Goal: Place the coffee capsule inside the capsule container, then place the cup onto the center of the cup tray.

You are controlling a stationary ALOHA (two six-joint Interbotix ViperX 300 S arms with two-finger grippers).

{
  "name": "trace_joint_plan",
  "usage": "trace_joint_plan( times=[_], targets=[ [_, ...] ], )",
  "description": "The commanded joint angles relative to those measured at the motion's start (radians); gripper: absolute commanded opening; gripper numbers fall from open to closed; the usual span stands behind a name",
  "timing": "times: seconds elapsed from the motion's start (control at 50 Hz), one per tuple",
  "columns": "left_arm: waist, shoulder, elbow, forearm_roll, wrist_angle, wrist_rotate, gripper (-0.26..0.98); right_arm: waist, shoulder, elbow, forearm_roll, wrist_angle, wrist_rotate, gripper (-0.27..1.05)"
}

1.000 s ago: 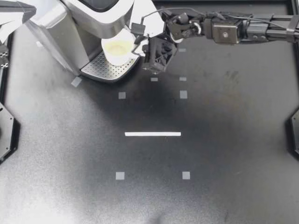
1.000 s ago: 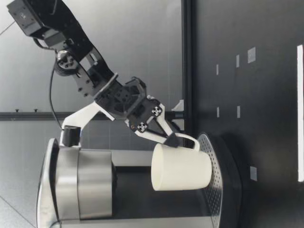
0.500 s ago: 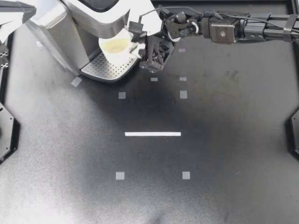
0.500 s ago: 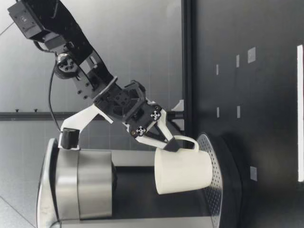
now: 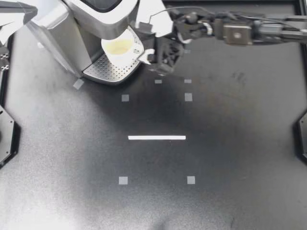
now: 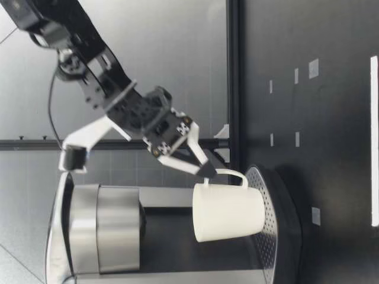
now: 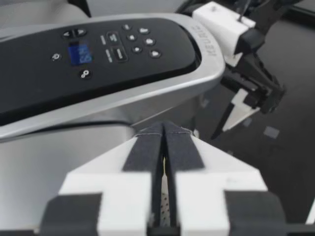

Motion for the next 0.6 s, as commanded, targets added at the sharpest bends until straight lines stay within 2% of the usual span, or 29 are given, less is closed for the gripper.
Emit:
trace_joint_plan(
  times=[0.0,0.24,0.36,0.58],
  targets=[
    [0.003,0.002,-0.009,0.012,-0.029,-0.003,0.05,0.008,-0.077,0.015,0.005,-0.017,0.009,0.71],
    [0.087,0.028,-0.021,0.014,-0.067,0.000,0.05,0.060,-0.230,0.138,0.006,-0.044,0.049,0.71],
    [0.092,0.071,-0.057,0.012,-0.066,0.002,0.05,0.104,-0.325,0.198,0.026,-0.075,0.078,0.71],
    [0.092,0.207,-0.181,0.015,-0.014,0.025,0.05,0.196,-0.471,0.345,0.049,-0.244,0.114,0.71]
  ],
)
